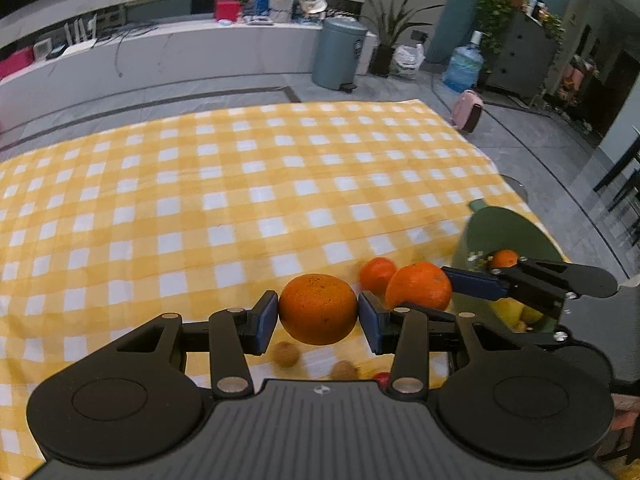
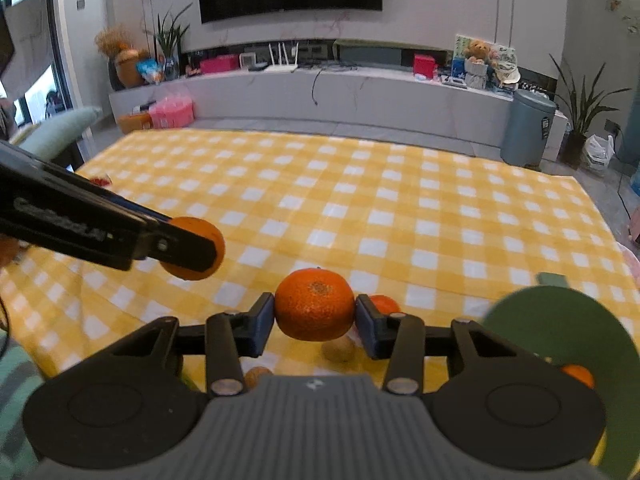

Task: Organize fruits
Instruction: 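Carry both held tangerines over the green colander and lower them in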

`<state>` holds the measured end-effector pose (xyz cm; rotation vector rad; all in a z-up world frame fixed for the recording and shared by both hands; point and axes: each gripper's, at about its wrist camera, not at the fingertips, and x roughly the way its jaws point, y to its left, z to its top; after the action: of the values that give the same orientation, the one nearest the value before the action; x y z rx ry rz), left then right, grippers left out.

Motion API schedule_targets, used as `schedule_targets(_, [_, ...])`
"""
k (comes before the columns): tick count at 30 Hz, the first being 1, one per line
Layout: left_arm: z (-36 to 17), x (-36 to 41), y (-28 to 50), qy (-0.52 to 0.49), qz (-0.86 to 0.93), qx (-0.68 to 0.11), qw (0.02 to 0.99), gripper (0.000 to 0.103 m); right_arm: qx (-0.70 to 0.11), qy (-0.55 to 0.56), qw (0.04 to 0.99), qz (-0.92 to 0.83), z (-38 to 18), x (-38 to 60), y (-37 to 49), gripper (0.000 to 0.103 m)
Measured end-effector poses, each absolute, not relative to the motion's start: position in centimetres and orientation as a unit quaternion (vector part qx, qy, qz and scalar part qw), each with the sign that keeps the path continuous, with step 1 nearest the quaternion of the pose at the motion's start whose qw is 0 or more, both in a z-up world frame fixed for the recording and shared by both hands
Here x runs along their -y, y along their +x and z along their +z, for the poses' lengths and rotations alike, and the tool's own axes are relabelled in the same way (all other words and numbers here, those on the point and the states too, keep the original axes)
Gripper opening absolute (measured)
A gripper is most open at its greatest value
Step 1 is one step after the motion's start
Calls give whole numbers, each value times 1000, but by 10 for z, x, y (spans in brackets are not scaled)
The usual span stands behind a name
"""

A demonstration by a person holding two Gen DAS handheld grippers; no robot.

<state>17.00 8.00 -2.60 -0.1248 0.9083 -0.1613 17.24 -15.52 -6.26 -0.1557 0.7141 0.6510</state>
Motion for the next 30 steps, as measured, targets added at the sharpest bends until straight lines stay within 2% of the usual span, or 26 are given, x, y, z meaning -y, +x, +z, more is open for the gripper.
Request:
schedule_targets(12, [-12,13,182,-19,-155,-427,891,50,-326,-80,900,277,-29,244,158,41])
schedule_targets(21, [-14,80,205,28,-209,-430,878,49,-355,-111,891,260,-47,292,169,41])
schedule_targets(30, [-26,101,223,55,-212,-454,864,49,-377,-114,879,268,-71,296,201,41])
